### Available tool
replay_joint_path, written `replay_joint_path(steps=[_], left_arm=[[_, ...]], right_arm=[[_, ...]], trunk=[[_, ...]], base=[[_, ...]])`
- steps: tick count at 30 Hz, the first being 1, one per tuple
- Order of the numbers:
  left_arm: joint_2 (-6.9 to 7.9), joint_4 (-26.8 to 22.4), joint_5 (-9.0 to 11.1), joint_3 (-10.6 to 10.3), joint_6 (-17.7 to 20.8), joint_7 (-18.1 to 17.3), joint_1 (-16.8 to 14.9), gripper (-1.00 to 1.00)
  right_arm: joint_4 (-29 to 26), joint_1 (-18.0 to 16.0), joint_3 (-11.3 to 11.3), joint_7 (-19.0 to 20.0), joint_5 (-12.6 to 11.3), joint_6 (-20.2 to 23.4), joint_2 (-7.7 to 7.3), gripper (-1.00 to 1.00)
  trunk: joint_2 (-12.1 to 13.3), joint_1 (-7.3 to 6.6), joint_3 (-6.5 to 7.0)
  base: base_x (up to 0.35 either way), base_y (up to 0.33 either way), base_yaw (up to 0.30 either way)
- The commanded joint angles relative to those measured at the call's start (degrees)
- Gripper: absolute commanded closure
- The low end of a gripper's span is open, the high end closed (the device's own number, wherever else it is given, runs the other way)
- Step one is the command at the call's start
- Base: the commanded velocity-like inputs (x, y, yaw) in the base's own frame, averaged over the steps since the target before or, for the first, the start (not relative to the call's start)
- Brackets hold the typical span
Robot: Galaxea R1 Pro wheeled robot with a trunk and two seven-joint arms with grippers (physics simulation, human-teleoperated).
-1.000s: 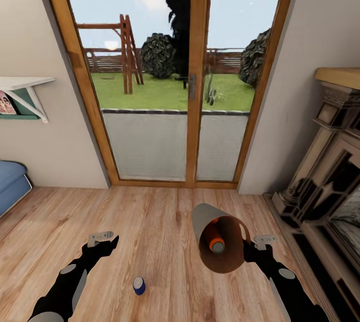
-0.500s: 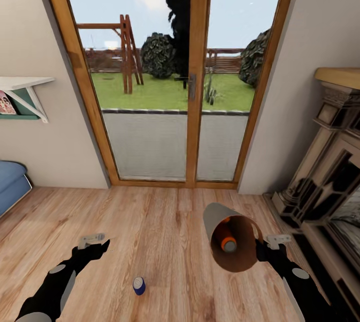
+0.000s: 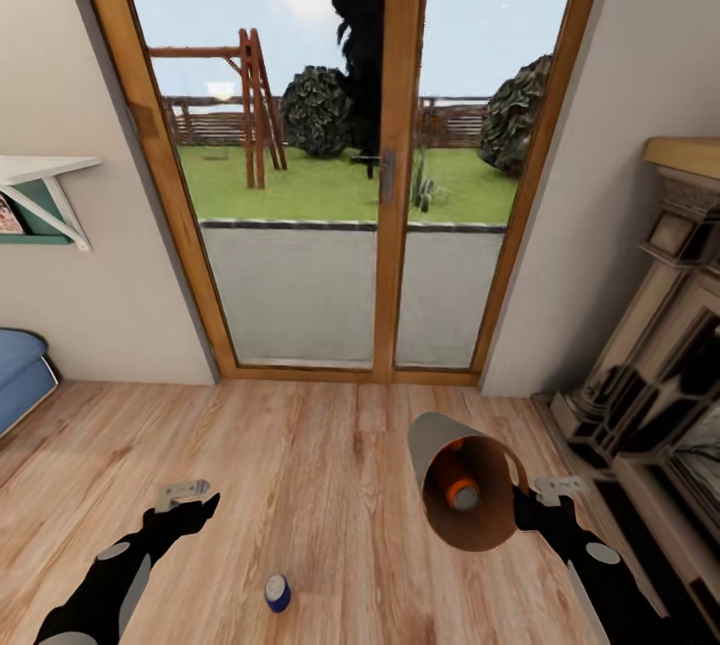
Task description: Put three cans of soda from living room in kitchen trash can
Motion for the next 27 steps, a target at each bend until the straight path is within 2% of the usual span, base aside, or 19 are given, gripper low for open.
replay_joint_path(steps=[1,12,22,23,26,27], left_arm=[[0.00,0.5,0.0,0.0,0.0,0.0,0.0,-1.00],[-0.07,1.3,0.1,0.0,-0.1,0.1,0.0,-1.00],[-0.09,1.4,-0.7,0.0,1.3,0.0,0.0,-1.00],[-0.06,1.3,-0.8,0.0,3.4,0.0,-0.1,-1.00],[0.01,1.0,-0.8,-0.1,18.0,0.2,-2.1,-1.00],[0.00,1.0,-0.8,-0.2,20.2,0.3,-2.9,-1.00]], right_arm=[[-0.1,0.0,0.0,0.3,-0.4,0.0,0.01,1.00],[0.0,0.0,0.0,0.3,-0.5,0.0,0.02,1.00],[0.1,0.0,0.2,0.3,-0.5,0.0,0.02,1.00],[0.2,0.0,0.2,0.3,-0.5,0.0,0.05,1.00],[0.2,0.0,0.3,0.3,-0.5,0.0,0.48,1.00],[0.2,0.0,0.3,0.3,-0.4,0.0,0.55,1.00]], trunk=[[0.0,0.00,0.01],[0.0,0.00,0.01],[0.0,0.00,0.01],[0.0,0.00,0.01],[0.0,0.00,0.01],[0.0,0.00,0.01]], base=[[0.269,0.022,0.000],[0.247,0.006,0.000],[0.047,0.000,0.000],[0.006,0.000,0.000],[0.002,0.000,0.000],[0.001,0.000,0.000]])
